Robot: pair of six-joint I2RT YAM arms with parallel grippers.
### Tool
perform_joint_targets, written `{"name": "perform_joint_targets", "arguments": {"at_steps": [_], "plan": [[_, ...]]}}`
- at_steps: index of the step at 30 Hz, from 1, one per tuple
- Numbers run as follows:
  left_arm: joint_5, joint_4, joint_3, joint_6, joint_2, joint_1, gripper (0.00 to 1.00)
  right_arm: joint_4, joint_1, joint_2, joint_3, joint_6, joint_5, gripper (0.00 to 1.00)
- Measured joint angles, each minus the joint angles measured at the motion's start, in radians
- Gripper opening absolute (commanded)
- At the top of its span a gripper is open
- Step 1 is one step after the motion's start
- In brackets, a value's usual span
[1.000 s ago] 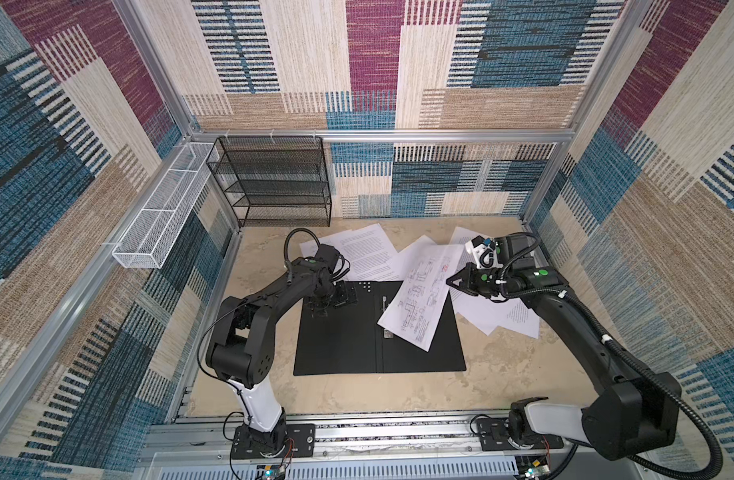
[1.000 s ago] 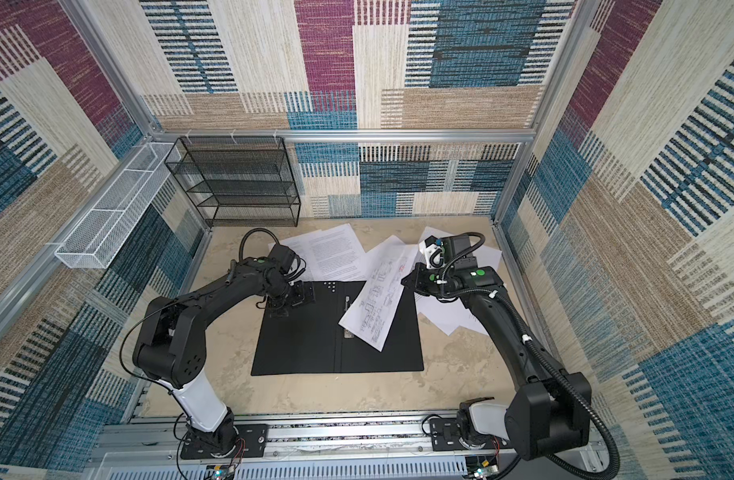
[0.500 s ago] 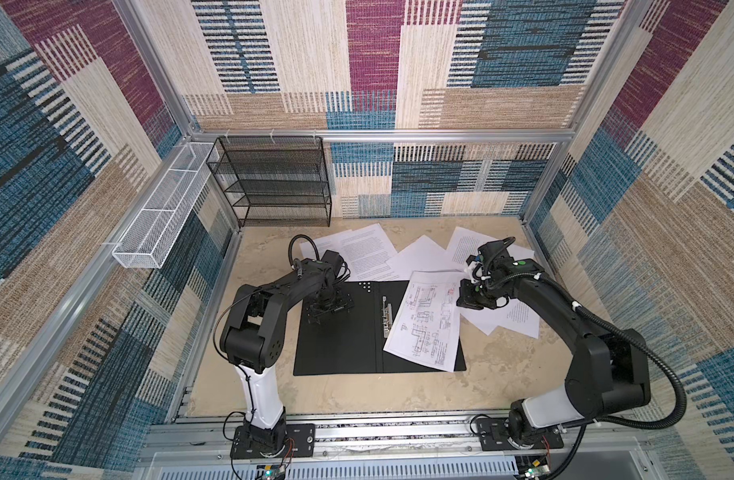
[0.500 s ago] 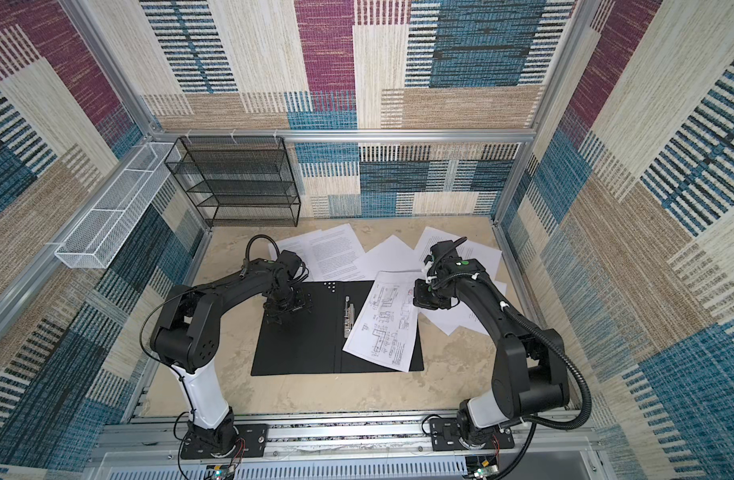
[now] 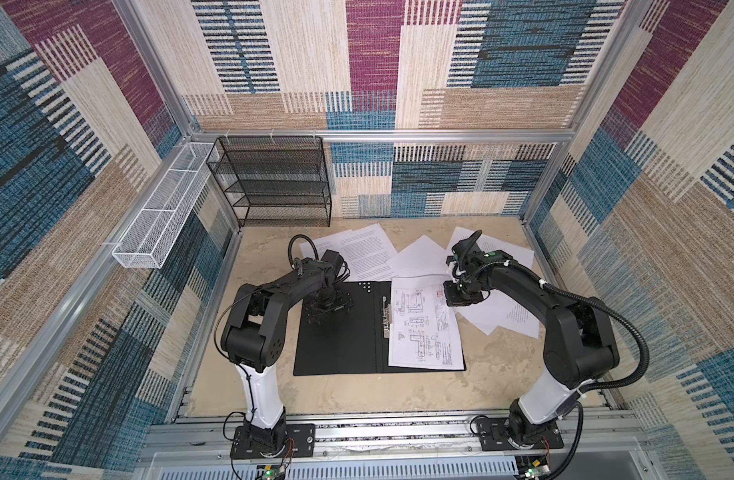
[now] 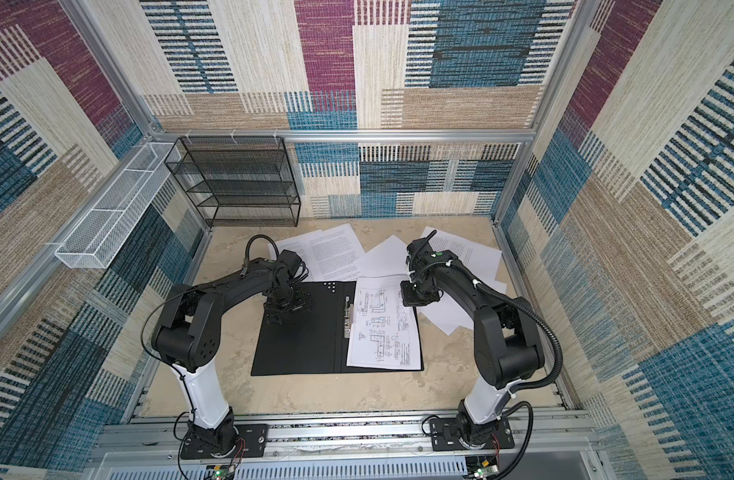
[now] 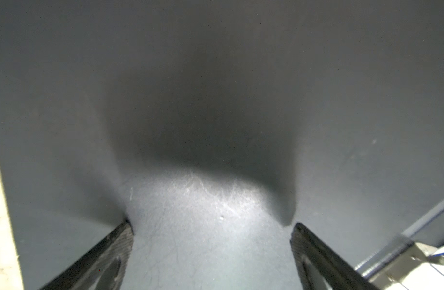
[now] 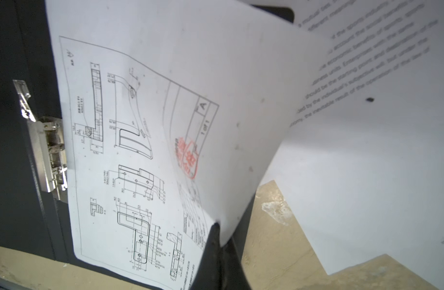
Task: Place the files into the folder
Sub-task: 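Carry the sheet over the folder with the right gripper while the left presses the folder, then lower the drawing sheet onto the folder beside the metal clip with the right gripper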
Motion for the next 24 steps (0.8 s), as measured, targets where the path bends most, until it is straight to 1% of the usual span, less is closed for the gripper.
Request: {"name": "perform_joint_targets", "arguments": {"at_steps": [3, 10, 24], "plan": [[0.001, -0.002, 0.003, 0.0, 0.002, 0.0, 1.0, 0.034, 0.003, 0.008, -0.004, -0.04, 0.026, 0.0], [0.006, -0.005, 0.006, 0.0, 0.003, 0.002, 1.0, 0.103, 0.007, 0.044, -0.002, -0.111, 0.033, 0.0], [0.009, -0.005, 0.006, 0.0, 0.004, 0.002, 1.0, 0.121, 0.007, 0.029, -0.067, -0.133, 0.021, 0.0]]}}
